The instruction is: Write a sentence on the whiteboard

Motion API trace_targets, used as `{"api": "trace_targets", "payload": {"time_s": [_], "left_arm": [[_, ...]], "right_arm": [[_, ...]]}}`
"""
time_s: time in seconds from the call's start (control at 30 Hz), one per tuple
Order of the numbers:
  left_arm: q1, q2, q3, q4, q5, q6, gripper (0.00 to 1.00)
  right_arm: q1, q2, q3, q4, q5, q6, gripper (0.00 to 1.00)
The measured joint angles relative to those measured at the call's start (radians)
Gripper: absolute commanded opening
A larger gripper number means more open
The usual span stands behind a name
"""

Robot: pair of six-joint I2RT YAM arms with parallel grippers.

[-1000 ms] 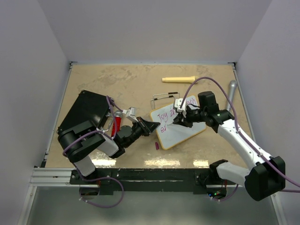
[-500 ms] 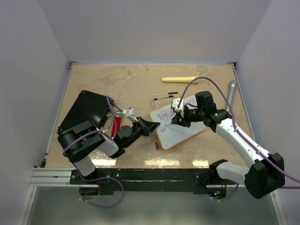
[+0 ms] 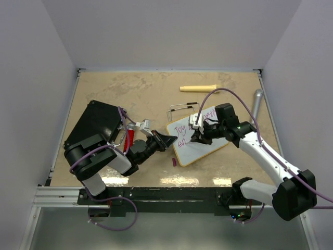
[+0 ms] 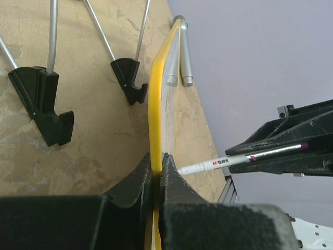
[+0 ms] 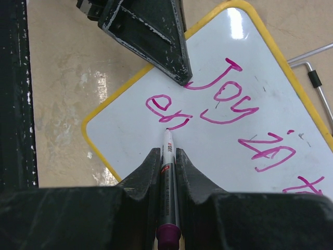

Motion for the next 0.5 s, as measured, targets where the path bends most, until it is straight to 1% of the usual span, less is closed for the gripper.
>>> {"api": "trace_targets", "payload": {"time_s": [0.2,0.5], "left_arm": [[0.0,0.0,0.0,0.0,0.0,0.0,0.0],[0.001,0.0,0.0,0.0,-0.003,0.0,0.0]], "right_arm": [[0.019,0.0,0.0,-0.023,0.004,-0.009,0.0],[0.019,-0.003,0.0,0.038,0.045,0.078,0.0]]}}
